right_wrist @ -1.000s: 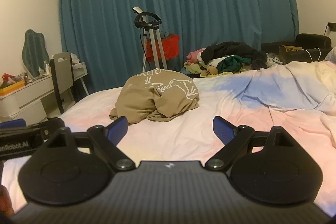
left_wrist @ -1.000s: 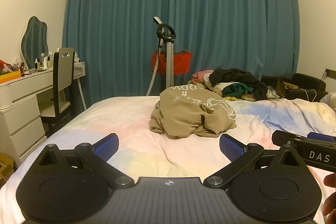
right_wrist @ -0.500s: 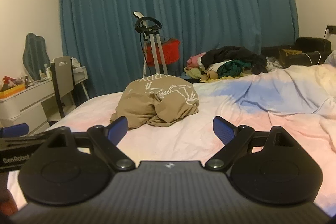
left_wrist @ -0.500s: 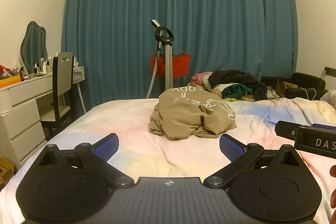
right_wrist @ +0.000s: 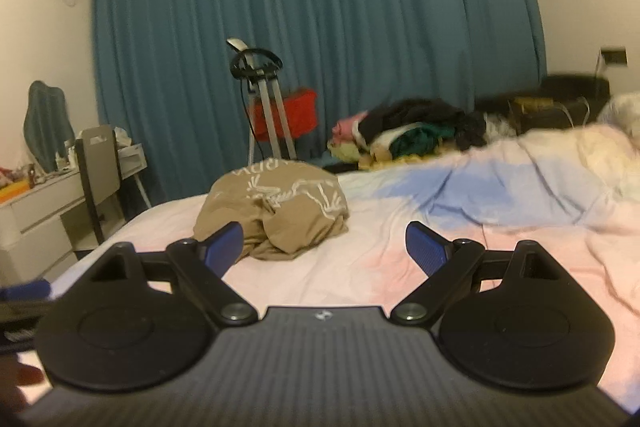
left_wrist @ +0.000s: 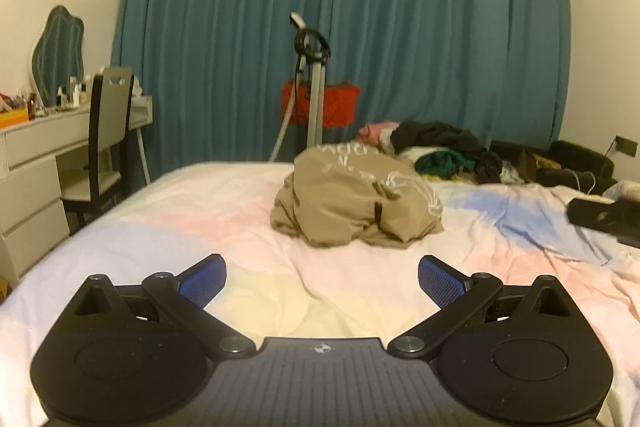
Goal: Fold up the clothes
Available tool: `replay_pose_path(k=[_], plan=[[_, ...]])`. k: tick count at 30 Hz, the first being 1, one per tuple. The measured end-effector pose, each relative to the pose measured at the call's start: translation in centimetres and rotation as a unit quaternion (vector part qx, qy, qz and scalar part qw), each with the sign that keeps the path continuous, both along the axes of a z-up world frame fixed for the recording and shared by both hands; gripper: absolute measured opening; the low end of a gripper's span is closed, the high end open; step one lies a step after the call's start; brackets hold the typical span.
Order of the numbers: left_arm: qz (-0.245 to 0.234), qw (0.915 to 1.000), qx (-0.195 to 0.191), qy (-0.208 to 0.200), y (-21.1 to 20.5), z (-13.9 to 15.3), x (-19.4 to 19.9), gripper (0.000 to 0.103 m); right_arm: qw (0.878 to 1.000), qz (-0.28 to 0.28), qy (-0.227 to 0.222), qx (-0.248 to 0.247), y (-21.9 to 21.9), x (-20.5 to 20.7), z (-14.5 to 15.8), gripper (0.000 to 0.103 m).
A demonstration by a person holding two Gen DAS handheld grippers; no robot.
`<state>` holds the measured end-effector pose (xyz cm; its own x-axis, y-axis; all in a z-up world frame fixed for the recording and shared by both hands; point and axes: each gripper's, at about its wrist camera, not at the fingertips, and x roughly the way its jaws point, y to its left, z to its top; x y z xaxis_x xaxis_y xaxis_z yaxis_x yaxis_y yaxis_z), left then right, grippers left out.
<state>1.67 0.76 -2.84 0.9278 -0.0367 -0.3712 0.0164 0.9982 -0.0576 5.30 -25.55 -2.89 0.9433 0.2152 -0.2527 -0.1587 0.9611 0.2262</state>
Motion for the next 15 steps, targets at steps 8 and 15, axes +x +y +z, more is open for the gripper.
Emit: replay_pose_path(k=[8,15], plan=[[-0.012,0.9968,-0.006,0.079,-1.2,-4.5,9.2,0.103,0.999,-0.023,0.008,0.024,-1.6,1.3,-0.4,0.089],[0.002,0.9849,-0.130,0.114,0.4,-7.8,20.6,0.103,0.997,-0.021,0.045,0.063,-2.3,5.6,-2.9,0.089]])
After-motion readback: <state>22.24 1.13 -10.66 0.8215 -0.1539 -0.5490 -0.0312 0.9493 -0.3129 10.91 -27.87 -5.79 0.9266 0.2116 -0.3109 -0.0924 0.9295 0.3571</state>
